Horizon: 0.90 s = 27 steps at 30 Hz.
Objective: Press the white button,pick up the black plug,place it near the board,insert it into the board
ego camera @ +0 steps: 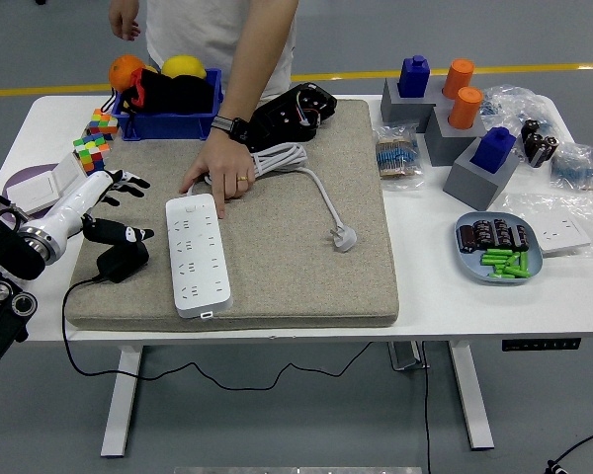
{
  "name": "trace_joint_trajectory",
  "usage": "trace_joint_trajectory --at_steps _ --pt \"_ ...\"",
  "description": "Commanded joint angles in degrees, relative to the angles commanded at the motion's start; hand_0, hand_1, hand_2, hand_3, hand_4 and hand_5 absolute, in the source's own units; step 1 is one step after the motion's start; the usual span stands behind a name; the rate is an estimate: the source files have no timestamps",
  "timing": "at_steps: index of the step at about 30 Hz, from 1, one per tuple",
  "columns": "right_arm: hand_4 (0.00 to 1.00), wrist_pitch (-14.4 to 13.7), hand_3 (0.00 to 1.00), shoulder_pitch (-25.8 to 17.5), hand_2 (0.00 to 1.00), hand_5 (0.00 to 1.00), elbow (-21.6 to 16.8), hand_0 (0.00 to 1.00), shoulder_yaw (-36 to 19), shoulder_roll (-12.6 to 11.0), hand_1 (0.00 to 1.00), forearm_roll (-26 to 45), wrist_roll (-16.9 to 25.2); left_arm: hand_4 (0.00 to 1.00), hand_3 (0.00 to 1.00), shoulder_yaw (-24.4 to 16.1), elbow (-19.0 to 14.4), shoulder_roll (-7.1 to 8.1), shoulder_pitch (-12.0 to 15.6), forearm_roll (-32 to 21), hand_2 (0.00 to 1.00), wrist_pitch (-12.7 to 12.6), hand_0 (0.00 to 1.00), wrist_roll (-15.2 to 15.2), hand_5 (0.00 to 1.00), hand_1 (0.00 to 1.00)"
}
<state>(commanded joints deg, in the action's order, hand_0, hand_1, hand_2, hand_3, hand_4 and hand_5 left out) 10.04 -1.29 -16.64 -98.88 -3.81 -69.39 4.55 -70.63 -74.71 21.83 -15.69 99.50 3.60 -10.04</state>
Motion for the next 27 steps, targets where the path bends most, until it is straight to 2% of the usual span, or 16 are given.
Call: trace_joint_trajectory --at_steps 6,7,12,13,18,19,27 --pt "0.725 0.02 0.621 -0.13 0.686 0.442 0.12 0.720 0.09 -0.06 0.700 -0.05 -0.03 0.998 0.778 -2.68 0.97 -0.84 2.31 1.19 0.840 0.34 0.829 0.27 0.253 0.904" --pt "0.724 0.03 0.621 -0.16 0.686 0.441 0.13 0.720 0.13 -0.06 0.700 -0.05 -0.04 0.998 0.737 -2.99 1.23 -0.91 2.59 1.32 0.833 0.38 0.824 0.44 0.200 0.897" --pt "0.724 0.05 0.621 -0.30 0.686 0.441 0.04 0.720 0.39 0.00 0.700 0.04 -0.01 0.998 0.737 -4.81 1.21 -1.23 4.08 1.98 0.833 0.47 0.824 1.26 0.200 0.897" --pt "0.725 0.05 0.622 -0.32 0.686 0.440 0.03 0.720 0.40 0.01 0.700 0.04 0.00 0.998 0.632 -4.96 1.19 -1.25 4.20 2.04 0.809 0.46 0.819 1.35 0.171 0.881" --pt "0.725 0.05 0.622 -0.56 0.686 0.440 0.08 0.720 0.28 0.11 0.700 -0.03 -0.03 0.998 0.632 -5.69 1.49 -1.27 4.81 2.61 0.809 0.72 0.819 1.37 0.171 0.881" --pt "0.724 0.04 0.621 -0.62 0.686 0.440 0.08 0.720 0.23 0.13 0.700 -0.05 -0.03 0.998 0.459 -5.69 1.50 -1.18 4.95 2.59 0.733 0.85 0.803 1.24 0.104 0.869" --pt "0.725 0.03 0.621 -0.58 0.686 0.440 0.03 0.720 -0.13 0.37 0.700 -0.03 -0.03 0.998 0.436 -5.88 1.58 -0.86 5.32 2.76 0.709 1.18 0.802 0.99 0.097 0.863"
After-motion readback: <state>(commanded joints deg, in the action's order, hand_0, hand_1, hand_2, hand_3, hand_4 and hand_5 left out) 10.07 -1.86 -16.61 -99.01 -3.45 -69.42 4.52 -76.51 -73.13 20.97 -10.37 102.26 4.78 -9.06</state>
